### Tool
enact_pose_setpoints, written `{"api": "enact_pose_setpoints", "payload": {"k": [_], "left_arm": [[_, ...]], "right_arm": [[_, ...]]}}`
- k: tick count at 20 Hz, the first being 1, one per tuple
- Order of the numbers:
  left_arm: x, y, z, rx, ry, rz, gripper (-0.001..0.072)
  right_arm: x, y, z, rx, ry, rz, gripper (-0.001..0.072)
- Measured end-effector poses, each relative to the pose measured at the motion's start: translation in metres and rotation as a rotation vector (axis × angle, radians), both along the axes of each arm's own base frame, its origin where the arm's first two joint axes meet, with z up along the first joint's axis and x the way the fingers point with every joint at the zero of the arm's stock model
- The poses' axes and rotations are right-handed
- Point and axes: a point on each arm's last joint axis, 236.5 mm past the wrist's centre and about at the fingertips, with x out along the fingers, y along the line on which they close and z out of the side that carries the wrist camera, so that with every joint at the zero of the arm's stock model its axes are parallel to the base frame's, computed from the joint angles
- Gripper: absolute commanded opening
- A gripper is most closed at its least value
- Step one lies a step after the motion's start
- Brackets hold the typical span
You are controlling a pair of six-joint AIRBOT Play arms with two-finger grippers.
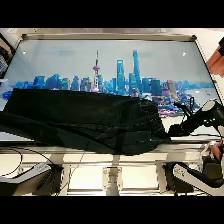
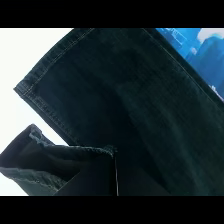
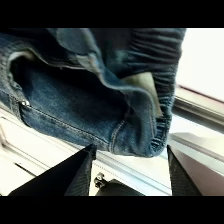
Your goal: Fold the clothes and pants, and hang the long-sleeved shirts on hangers.
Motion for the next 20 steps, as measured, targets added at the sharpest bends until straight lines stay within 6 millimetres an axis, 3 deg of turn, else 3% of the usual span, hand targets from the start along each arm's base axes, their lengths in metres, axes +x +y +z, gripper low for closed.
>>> {"api": "enact_pose_setpoints", "payload": {"k": [6,10,12,13,14,17,20], "left_arm": [[-0.002,0.000,-0.005,-0.007,0.017,-0.004,0.0023],[-0.017,0.004,-0.027,0.003,0.110,-0.012,0.0023],[-0.023,0.004,-0.036,-0.002,0.144,-0.017,0.0023],[-0.025,0.003,-0.040,-0.006,0.157,-0.019,0.0022],[-0.028,0.003,-0.044,-0.008,0.169,-0.019,0.0022],[-0.034,0.003,-0.047,-0.020,0.182,-0.012,0.0021],[-0.028,0.004,-0.037,-0.047,0.096,-0.002,0.0020]], "right_arm": [[-0.006,0.021,-0.009,0.099,0.016,-0.072,0.0426],[-0.015,0.043,-0.015,0.185,0.040,-0.117,0.0200],[-0.013,0.059,-0.010,0.252,0.032,-0.130,0.0177],[-0.011,0.068,-0.007,0.284,0.024,-0.130,0.0052],[-0.009,0.076,-0.003,0.316,0.016,-0.126,0.0019],[0.001,0.085,0.008,0.360,-0.022,-0.109,0.0018],[0.023,0.076,0.040,0.394,-0.112,-0.090,0.0017]]}}
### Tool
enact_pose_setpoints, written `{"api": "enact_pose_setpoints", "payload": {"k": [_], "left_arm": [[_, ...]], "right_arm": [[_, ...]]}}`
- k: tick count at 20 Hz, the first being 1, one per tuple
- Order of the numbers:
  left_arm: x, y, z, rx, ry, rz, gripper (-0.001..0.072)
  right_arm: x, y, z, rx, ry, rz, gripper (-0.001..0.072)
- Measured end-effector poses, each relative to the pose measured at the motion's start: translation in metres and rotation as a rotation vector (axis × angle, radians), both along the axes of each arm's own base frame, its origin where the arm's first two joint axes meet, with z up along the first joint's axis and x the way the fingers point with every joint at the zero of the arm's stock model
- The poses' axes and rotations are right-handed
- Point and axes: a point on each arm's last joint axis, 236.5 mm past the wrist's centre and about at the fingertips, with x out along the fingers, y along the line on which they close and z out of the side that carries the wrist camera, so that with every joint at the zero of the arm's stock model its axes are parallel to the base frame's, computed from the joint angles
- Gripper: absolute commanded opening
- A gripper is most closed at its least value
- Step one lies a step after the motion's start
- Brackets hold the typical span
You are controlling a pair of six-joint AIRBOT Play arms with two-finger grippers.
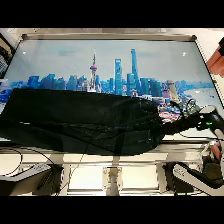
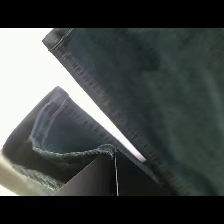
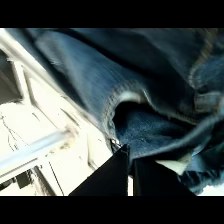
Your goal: Fold the clothes and pants, and hang the long-sleeved shirts on hangers.
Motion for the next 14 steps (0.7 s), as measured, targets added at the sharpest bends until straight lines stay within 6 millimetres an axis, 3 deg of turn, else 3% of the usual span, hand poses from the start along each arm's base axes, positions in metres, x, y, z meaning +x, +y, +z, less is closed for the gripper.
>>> {"api": "enact_pose_setpoints", "payload": {"k": [2,6,10,14], "left_arm": [[0.010,0.003,0.022,-0.025,-0.144,0.011,0.0021],[0.023,0.013,0.082,-0.050,-0.460,0.035,0.0021],[0.022,0.024,0.124,-0.056,-0.653,0.067,0.0022],[0.019,0.030,0.150,-0.088,-0.774,0.104,0.0022]], "right_arm": [[0.018,-0.019,0.030,-0.008,-0.093,-0.030,0.0017],[0.049,-0.076,0.091,-0.096,-0.312,-0.184,0.0017],[0.063,-0.116,0.130,-0.138,-0.466,-0.315,0.0017],[0.073,-0.151,0.157,-0.186,-0.585,-0.428,0.0017]]}}
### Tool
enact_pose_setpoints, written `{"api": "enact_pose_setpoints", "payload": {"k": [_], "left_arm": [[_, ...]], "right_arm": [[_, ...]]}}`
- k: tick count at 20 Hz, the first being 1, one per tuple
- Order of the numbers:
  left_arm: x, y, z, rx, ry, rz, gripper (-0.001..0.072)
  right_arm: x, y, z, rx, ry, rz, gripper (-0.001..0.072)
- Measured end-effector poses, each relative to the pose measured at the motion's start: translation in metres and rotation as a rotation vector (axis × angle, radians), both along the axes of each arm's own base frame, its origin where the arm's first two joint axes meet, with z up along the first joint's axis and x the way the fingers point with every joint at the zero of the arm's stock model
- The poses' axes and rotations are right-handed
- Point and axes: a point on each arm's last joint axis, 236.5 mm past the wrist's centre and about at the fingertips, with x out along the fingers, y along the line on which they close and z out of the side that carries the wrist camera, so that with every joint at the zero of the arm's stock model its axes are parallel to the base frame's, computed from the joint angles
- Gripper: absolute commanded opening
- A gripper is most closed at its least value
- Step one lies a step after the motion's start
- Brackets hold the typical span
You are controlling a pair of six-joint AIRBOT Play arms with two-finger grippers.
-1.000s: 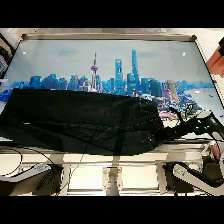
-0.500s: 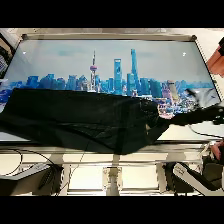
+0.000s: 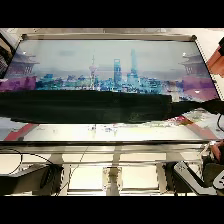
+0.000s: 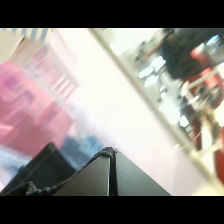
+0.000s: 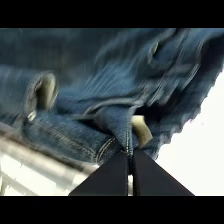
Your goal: Fold the clothes and pants, and hang the long-sleeved shirts on hangers.
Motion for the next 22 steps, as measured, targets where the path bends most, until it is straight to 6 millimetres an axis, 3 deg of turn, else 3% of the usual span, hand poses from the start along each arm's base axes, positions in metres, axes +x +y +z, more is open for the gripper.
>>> {"api": "enact_pose_setpoints", "payload": {"k": [6,8,14,19,22], "left_arm": [[-0.003,-0.001,0.011,-0.123,-0.052,0.027,0.0021],[-0.005,-0.004,0.000,-0.142,0.011,0.039,0.0021],[-0.008,-0.034,-0.079,-0.193,0.409,0.021,0.0021],[0.021,-0.057,-0.100,-0.151,0.537,-0.004,0.0020],[0.038,-0.065,-0.109,-0.130,0.593,0.028,0.0020]], "right_arm": [[0.010,-0.033,0.020,-0.050,-0.091,-0.115,0.0017],[0.010,-0.041,0.018,-0.073,-0.081,-0.139,0.0017],[-0.022,-0.075,-0.049,-0.184,0.278,-0.246,0.0016],[-0.039,-0.073,-0.092,-0.187,0.529,-0.226,0.0017],[-0.028,-0.079,-0.103,-0.201,0.551,-0.265,0.0016]]}}
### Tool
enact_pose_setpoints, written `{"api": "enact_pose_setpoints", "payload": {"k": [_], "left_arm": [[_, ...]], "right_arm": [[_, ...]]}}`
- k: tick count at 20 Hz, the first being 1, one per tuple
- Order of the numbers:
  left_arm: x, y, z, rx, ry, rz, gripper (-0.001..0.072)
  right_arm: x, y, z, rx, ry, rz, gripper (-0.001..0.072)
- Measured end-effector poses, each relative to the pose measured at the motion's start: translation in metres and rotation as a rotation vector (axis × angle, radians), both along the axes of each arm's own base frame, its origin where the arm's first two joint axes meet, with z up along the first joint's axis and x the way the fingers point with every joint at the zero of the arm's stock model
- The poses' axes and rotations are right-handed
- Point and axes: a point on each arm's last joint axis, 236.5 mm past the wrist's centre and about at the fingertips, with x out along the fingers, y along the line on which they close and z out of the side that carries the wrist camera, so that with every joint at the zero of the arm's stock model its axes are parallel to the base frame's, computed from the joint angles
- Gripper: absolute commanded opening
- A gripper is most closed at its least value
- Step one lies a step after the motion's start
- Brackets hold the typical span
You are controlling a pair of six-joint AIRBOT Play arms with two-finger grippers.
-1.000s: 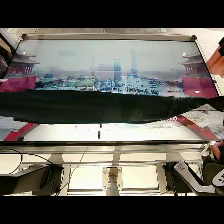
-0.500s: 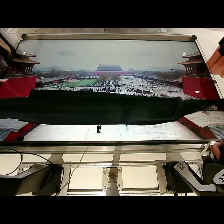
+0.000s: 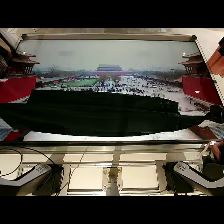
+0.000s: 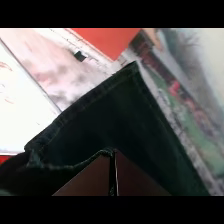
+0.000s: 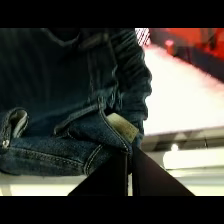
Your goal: Fold the clothes and pants, and hang the long-sleeved shirts on hangers.
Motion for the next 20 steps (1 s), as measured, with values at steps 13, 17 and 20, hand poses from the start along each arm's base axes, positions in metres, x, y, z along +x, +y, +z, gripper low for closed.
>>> {"api": "enact_pose_setpoints", "payload": {"k": [13,17,20], "left_arm": [[0.111,-0.020,-0.043,0.064,-0.061,0.065,0.0021],[0.138,-0.030,-0.046,0.099,-0.111,0.060,0.0020],[0.147,-0.029,-0.042,0.094,-0.149,0.092,0.0021]], "right_arm": [[0.130,-0.047,-0.024,-0.026,-0.330,-0.329,0.0017],[0.165,-0.046,-0.033,-0.014,-0.394,-0.399,0.0017],[0.178,-0.048,-0.041,0.001,-0.408,-0.454,0.0017]]}}
